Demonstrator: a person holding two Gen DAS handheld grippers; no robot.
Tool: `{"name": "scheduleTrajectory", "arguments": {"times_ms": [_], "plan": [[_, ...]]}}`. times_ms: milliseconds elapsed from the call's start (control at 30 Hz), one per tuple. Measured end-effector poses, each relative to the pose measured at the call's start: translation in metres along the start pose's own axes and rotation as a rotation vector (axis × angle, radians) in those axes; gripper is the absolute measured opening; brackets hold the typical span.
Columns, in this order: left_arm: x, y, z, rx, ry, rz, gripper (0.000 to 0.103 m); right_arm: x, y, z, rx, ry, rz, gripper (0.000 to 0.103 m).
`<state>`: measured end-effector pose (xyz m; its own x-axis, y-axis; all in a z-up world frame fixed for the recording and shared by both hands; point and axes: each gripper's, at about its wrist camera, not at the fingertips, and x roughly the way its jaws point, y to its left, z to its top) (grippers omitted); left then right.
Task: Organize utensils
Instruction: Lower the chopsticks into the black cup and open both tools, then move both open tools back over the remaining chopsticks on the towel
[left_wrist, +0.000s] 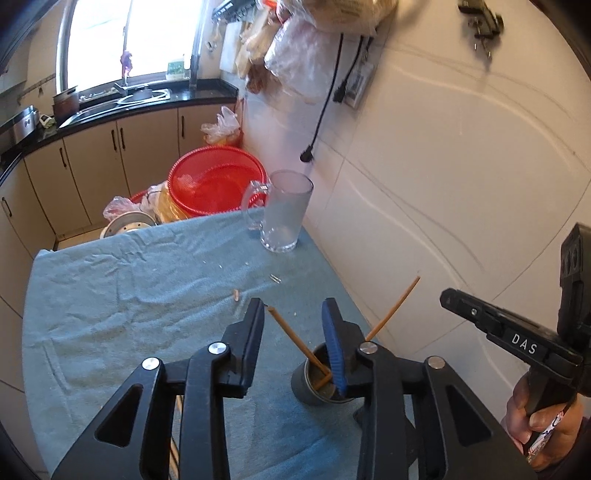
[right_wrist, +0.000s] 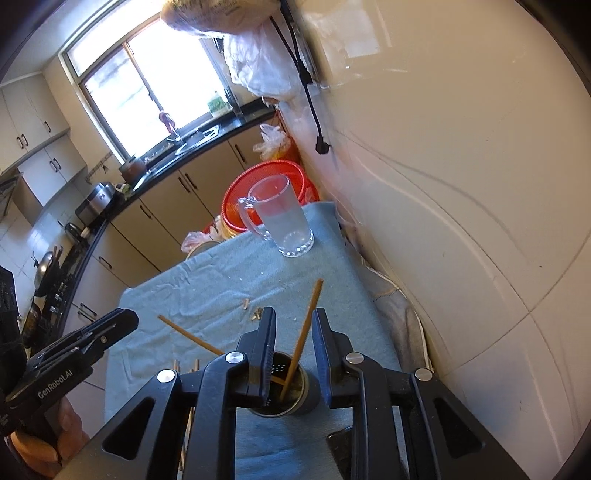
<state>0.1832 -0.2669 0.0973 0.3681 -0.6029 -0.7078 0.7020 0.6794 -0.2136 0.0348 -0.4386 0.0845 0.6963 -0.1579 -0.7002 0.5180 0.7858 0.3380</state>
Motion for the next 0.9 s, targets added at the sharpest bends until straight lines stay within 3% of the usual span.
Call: {"name": "scheduleTrajectory", "arguments": {"times_ms": [367,633,900], "plan": [[-0.058,0.041,-0.012,-0.054,-0.074,0.031,0.033,-0.023,0.043,-0.020,-0.039,-0.001,0.111,0.028],[-0.078,0.090,-0.039,-0.118,-0.065,0.094,0.033,-0.003,0.097,-0.058,-0.128,0.094,0.183,0.028],[-0.088,0.145,-0.076,-0.203,-0.032,0.153,0.033,0.024,0.134,-0.088,-0.207,0.187,0.201,0.032]]}}
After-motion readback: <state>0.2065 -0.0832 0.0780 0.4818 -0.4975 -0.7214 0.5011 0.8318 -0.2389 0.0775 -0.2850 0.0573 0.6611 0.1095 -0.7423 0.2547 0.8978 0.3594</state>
